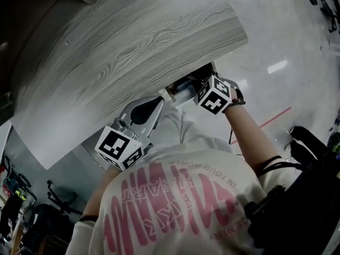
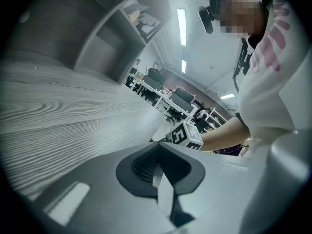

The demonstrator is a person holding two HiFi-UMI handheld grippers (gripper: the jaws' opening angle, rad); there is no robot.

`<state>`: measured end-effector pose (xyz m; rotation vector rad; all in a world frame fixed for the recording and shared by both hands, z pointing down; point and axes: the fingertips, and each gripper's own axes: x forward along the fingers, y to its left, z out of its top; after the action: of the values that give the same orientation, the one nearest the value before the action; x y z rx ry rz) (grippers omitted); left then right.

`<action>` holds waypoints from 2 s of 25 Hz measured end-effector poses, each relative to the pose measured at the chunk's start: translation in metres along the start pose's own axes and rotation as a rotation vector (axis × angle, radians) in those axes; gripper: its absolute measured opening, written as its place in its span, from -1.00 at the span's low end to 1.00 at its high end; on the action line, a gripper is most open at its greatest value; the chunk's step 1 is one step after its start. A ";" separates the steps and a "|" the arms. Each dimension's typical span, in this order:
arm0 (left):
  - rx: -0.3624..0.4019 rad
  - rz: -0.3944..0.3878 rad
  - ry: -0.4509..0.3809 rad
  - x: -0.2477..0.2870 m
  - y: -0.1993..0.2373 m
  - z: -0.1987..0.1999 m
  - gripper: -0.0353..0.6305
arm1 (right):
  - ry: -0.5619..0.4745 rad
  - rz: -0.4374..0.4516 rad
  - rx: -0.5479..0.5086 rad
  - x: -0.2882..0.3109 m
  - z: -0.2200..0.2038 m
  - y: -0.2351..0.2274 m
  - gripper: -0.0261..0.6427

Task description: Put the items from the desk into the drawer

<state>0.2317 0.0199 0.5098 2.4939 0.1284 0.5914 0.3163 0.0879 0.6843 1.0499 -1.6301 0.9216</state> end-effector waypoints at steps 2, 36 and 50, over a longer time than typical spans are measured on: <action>-0.009 0.003 -0.010 -0.004 0.000 -0.004 -0.83 | 0.013 -0.022 -0.002 0.002 0.000 -0.005 -0.71; -0.015 -0.005 -0.030 -0.010 0.001 -0.023 -0.83 | -0.025 -0.060 0.038 0.006 0.001 -0.009 -0.35; -0.003 -0.004 -0.046 -0.011 0.001 -0.015 -0.83 | -0.145 -0.122 0.145 -0.023 0.013 -0.023 -0.71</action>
<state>0.2155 0.0240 0.5175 2.5019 0.1149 0.5322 0.3375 0.0727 0.6604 1.3281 -1.6147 0.9108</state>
